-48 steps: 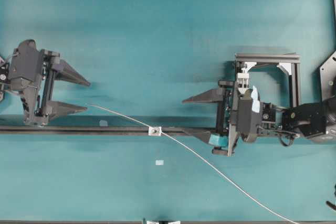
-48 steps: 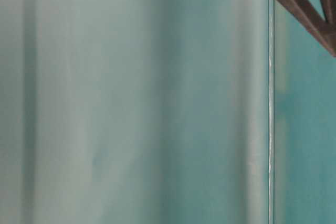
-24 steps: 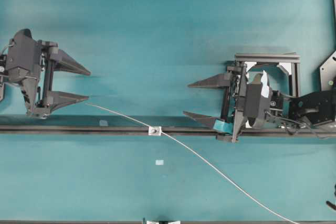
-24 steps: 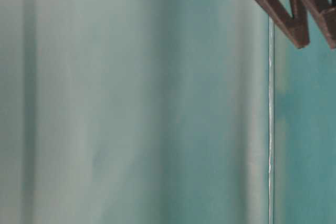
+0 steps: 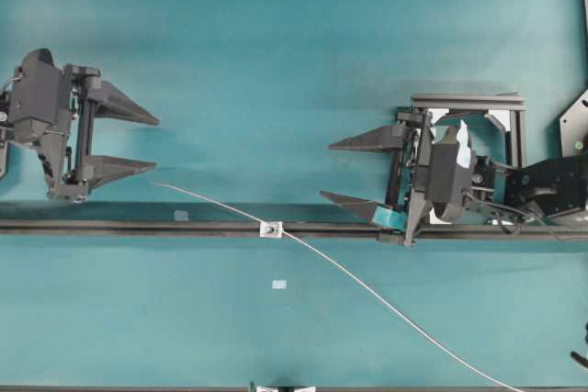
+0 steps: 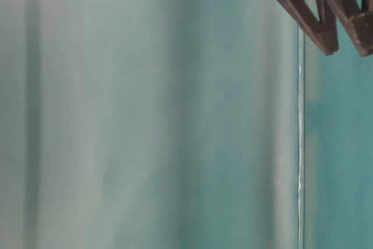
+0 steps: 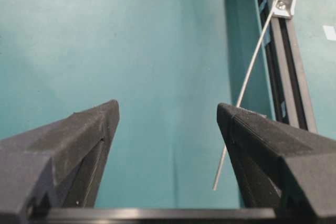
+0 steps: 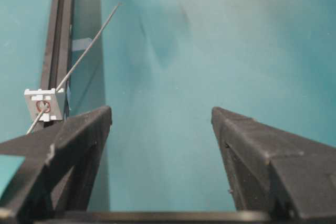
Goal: Insert the wire through the hole in the metal fitting marked with a red label. (retake)
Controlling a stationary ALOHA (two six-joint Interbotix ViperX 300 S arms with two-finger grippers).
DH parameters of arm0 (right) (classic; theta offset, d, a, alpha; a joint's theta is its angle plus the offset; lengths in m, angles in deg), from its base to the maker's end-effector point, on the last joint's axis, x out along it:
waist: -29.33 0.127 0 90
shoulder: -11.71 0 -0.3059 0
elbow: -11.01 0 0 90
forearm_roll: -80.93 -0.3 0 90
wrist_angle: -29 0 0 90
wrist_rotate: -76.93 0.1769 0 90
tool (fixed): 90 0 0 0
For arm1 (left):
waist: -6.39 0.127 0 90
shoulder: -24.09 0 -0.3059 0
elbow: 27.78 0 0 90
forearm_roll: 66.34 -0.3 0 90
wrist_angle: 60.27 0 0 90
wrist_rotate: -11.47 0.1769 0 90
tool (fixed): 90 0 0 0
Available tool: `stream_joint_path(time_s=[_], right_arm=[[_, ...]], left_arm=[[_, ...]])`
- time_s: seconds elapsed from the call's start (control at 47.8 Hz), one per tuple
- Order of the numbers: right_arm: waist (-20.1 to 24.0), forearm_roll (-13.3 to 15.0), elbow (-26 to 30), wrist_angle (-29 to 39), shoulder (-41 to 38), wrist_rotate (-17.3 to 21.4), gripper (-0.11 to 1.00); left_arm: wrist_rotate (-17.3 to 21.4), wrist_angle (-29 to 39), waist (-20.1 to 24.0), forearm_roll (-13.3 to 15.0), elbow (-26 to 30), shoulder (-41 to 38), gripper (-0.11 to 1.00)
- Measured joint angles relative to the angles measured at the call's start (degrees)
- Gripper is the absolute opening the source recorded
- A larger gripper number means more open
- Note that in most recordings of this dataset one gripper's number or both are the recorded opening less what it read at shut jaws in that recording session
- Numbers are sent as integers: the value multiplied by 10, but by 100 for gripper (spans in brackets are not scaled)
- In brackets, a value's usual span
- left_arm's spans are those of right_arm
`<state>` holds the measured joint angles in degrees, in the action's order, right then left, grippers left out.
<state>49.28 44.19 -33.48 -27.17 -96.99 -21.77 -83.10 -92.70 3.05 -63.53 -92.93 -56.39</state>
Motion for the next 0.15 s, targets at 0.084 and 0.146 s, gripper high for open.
stream_joint_path(time_s=[0.084,0.146], right_arm=[[-1,-4,1,1,1,4,84],[-1,-7,1,1,1,10,85]], left_arm=[[1,0,7,0,1,0,91],[0,0,12,0,1,0,91]])
